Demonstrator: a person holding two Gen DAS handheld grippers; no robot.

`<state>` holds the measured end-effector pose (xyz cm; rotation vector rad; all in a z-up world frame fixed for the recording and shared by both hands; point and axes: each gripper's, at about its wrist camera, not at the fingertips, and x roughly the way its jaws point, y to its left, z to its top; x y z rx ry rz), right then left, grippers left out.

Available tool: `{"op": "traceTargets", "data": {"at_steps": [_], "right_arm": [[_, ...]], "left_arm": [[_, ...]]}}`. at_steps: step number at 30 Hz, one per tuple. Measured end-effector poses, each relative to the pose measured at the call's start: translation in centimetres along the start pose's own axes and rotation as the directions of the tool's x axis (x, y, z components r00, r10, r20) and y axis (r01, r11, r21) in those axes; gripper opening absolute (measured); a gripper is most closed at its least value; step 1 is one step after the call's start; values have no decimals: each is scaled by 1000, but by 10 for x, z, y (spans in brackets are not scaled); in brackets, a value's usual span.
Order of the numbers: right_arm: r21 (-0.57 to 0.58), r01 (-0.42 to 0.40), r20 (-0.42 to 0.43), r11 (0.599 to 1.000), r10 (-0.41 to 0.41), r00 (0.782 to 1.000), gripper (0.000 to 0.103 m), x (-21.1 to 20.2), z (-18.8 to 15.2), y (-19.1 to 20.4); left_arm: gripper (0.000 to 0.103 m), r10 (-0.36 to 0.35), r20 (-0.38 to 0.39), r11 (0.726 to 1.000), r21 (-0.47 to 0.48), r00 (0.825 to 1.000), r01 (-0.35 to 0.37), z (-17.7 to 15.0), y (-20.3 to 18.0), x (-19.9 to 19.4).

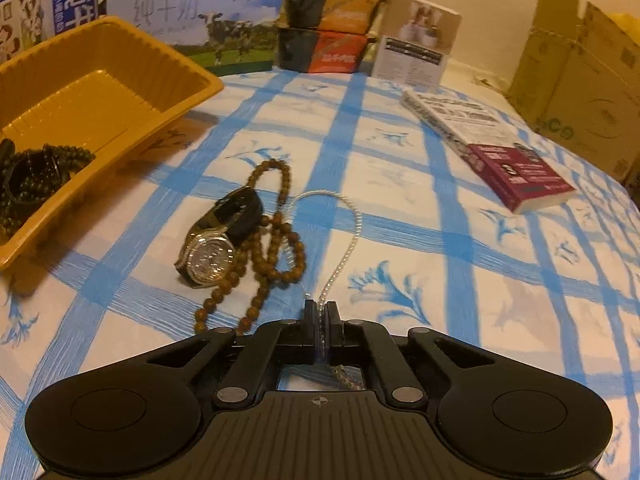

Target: Organize jewelry

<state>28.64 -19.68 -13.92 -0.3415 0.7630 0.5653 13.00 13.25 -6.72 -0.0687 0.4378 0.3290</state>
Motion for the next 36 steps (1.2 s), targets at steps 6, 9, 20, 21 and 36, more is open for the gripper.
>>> {"op": "traceTargets", "data": {"at_steps": [6,9,20,21,36], "right_arm": [[80,9,50,997,-13,999,2,-28,0,-17],[97,17,73,995,-24,997,2,-41,4,-22],[107,44,123,993,-57,991,2,-66,15,-30],[107,46,127,993,-60,990,2,-67,16,-31],[154,144,259,977,-181,949,2,-134,46,-55]], "left_arm": [[4,4,0,1000,-4,1000,-4,0,0,0],[4,4,0,1000,-3,1000,-4,-1,-1,-1],[4,6,1,1000,1,1000,-6,1,-1,0],[4,5,1,1000,0,1000,-5,1,-1,0],[4,4,2,1000,-1,1000,-4,1,-1,0]]}}
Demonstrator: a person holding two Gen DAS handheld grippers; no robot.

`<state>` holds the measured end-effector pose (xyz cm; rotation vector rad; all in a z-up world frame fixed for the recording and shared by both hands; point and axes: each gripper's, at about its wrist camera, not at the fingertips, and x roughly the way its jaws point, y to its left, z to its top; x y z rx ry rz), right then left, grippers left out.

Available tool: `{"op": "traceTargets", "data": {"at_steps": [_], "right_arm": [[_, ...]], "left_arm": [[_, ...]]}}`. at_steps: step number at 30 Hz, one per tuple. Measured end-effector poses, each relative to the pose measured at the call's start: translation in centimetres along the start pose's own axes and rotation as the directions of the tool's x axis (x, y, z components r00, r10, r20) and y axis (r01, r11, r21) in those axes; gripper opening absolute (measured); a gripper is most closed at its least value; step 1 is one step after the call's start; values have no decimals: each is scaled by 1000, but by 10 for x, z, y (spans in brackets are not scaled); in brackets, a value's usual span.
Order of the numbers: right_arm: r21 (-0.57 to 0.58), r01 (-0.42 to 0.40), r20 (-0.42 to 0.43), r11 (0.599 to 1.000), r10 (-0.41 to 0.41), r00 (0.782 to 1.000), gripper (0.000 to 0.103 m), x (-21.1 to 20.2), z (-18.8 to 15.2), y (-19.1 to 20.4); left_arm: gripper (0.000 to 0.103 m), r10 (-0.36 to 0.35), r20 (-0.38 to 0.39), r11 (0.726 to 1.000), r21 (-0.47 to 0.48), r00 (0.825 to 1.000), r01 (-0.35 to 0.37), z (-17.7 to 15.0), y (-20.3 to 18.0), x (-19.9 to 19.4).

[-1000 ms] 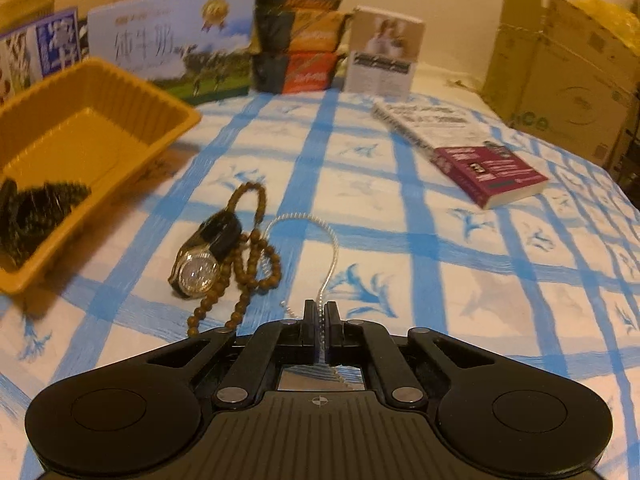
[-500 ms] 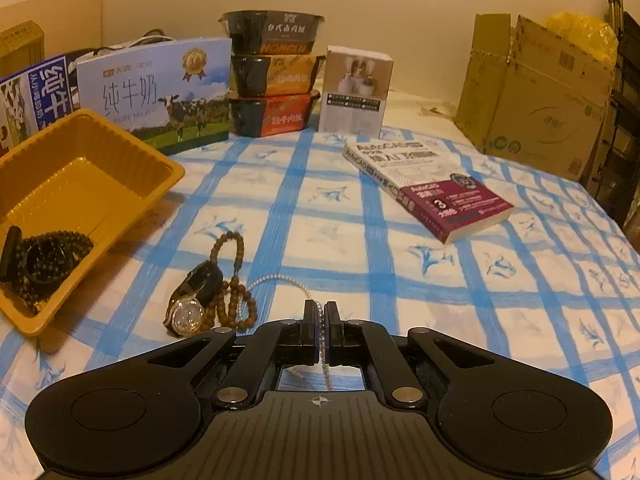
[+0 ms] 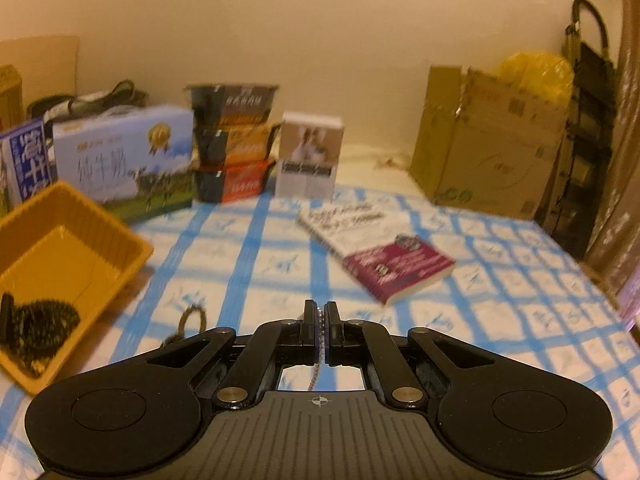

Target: Organize jewelry

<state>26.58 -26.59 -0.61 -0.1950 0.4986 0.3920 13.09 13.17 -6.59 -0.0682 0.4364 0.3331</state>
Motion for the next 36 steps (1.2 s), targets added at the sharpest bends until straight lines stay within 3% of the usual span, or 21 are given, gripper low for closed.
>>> {"op": "traceTargets", "data": {"at_steps": [11,21,36], "right_arm": [[-27,-7,96,1000,9,995,2,-46,45,-1],[-37,-137,119,990,141,983,2,-58,58,33],[-51,-313,122,949,317,941,2,-65,77,87]], "left_arm": [[4,-1,2,1000,-5,1000,1,1,0,0],[4,-8,3,1000,-10,1000,8,0,2,-1],[4,-11,5,1000,-26,1000,11,-1,3,-2]]}}
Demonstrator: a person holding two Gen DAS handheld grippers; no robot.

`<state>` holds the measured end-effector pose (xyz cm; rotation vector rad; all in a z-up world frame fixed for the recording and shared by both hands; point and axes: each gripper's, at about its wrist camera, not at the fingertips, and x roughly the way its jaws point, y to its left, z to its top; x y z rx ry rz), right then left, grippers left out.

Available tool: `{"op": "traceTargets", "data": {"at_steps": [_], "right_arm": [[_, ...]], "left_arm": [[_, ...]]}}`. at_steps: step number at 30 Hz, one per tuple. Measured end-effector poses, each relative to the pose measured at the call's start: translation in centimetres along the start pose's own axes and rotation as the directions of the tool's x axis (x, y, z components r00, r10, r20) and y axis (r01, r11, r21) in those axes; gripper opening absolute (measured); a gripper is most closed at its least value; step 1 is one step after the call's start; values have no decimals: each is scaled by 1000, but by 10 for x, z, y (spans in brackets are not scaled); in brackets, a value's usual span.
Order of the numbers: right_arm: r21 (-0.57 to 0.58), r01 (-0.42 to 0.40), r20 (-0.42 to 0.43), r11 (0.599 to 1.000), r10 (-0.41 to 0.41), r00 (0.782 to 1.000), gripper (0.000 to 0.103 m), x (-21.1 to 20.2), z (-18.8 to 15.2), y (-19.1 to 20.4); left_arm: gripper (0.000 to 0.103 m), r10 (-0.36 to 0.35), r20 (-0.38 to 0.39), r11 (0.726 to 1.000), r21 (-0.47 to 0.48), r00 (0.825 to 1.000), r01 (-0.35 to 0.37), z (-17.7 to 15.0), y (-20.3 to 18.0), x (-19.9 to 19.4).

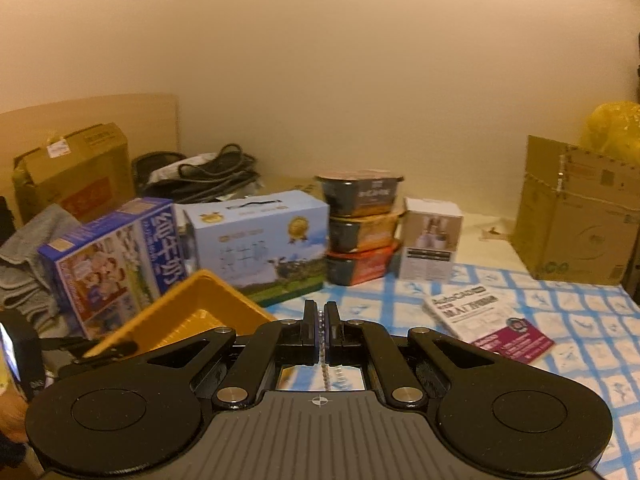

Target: Organize jewelry

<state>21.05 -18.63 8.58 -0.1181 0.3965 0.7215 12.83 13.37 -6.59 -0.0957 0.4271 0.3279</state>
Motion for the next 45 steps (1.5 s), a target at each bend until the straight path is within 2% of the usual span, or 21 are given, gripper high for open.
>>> {"op": "traceTargets", "data": {"at_steps": [6,11,15,18,23,28,32,35,39,40,42,44,45], "right_arm": [[25,-90,27,996,89,996,2,16,9,23],[72,-198,80,978,192,978,2,42,25,46],[93,-246,109,965,236,966,2,70,28,68],[135,-287,88,948,277,957,2,100,16,78],[193,-294,-22,936,304,952,2,151,-21,88],[255,-249,-104,934,283,954,2,169,-57,86],[280,-237,-125,930,280,952,2,172,-69,85],[291,-288,-53,912,315,948,2,166,-59,87],[311,-440,142,842,417,898,2,146,-50,83],[323,-449,150,833,423,894,2,145,-50,81],[339,-410,69,847,413,908,2,153,-57,81],[309,-294,-69,904,330,942,3,165,-70,86],[292,-253,-132,922,301,945,3,170,-77,87]], "left_arm": [[4,0,-1,1000,-4,1000,0,-1,0,0],[4,1,-2,1000,-7,1000,-1,-1,0,-1],[4,0,-3,1000,-7,1000,0,-1,0,-2],[4,-1,-4,1000,-8,1000,1,-1,0,-1],[4,-2,-2,1000,-10,1000,2,-1,0,-2],[4,-5,-3,1000,-14,1000,5,-1,0,-1],[4,-4,-3,1000,-17,1000,4,-1,1,-1],[4,-3,-4,1000,-16,1000,3,-1,1,0],[4,-3,-3,1000,-16,1000,3,-1,0,0],[4,-3,-3,1000,-16,1000,3,-1,0,0],[4,-3,-4,1000,-18,1000,3,-1,1,1],[4,-5,-5,1000,-18,1000,5,-1,1,1],[4,-4,-6,1000,-18,1000,4,-1,1,1]]}}
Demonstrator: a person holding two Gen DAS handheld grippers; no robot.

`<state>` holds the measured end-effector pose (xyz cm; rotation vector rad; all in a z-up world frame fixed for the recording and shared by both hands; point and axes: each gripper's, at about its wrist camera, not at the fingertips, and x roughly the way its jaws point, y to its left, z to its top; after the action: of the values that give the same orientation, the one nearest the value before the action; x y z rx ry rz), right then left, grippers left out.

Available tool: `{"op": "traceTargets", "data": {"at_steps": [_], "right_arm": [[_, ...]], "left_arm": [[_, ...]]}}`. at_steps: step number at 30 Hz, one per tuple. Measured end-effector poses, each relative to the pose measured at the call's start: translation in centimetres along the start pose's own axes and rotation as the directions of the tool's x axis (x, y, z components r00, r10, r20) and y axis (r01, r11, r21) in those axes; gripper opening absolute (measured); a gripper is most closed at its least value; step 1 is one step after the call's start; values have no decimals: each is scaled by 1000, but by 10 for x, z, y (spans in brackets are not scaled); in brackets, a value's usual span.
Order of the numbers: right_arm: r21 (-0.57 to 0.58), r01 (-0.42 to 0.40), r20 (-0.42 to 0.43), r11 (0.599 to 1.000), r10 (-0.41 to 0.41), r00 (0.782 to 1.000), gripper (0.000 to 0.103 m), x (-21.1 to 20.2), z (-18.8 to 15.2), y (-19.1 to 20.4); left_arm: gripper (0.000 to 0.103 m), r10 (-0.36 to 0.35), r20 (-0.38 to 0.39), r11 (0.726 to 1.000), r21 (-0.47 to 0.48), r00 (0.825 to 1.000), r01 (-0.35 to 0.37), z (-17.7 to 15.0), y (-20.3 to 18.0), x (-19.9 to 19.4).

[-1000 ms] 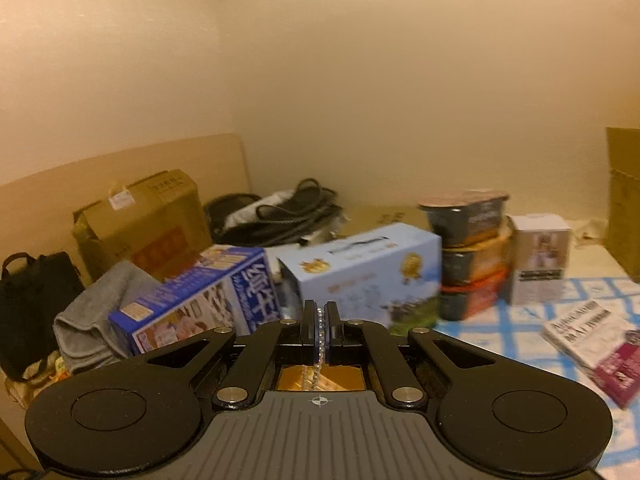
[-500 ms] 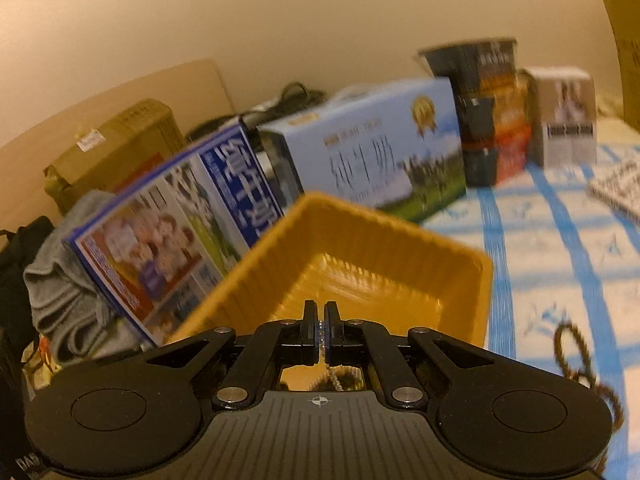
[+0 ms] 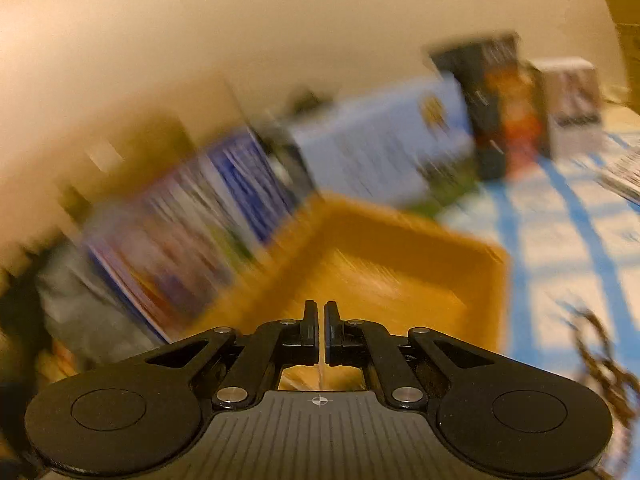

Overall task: Organize jewelry
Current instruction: 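Lower the pearl necklace into the tray and open the right tool, then return the right tool to the table and grasp the silver watch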

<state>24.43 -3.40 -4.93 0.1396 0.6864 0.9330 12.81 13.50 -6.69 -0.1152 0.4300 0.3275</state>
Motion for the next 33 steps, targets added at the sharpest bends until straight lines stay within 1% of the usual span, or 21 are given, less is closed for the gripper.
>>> {"op": "traceTargets", "data": {"at_steps": [2,4,6,7,8,9,10,17,21,26,30,33], "right_arm": [[-8,40,-73,999,-41,997,3,9,-12,-4],[-22,65,-102,998,-67,993,4,11,-21,-5],[-27,80,-115,996,-82,990,12,8,-27,-7],[-24,89,-117,996,-91,989,28,7,-29,-8],[-19,97,-113,995,-98,989,46,5,-30,-10],[-14,101,-101,995,-102,990,52,1,-32,-11],[-8,102,-84,995,-103,991,55,-4,-34,-12],[14,152,-70,988,-150,986,56,-21,-39,-25],[60,174,-51,983,-171,984,57,-34,-41,-36],[80,207,-32,975,-205,978,57,-50,-44,-47],[106,245,-30,964,-243,970,57,-65,-49,-61],[128,293,-45,948,-289,956,57,-74,-58,-75]], "left_arm": [[4,0,-1,1000,-2,1000,0,0,1,0],[4,0,-2,1000,-3,1000,0,0,1,0],[4,0,-2,1000,-2,1000,0,0,1,0],[4,0,-2,1000,-2,1000,0,-1,1,0],[4,0,-2,1000,-3,1000,0,-1,1,0],[4,0,-2,1000,-3,1000,0,0,1,0],[4,1,-2,1000,-3,1000,-1,-1,1,0],[4,4,-5,1000,-2,1000,-4,-1,2,2],[4,7,-3,1000,4,1000,-7,-2,1,2],[4,10,-3,1000,12,1000,-10,-2,0,2],[4,12,-3,1000,17,1000,-12,-1,-2,3],[4,13,-2,1000,19,1000,-13,-2,-2,3]]}}
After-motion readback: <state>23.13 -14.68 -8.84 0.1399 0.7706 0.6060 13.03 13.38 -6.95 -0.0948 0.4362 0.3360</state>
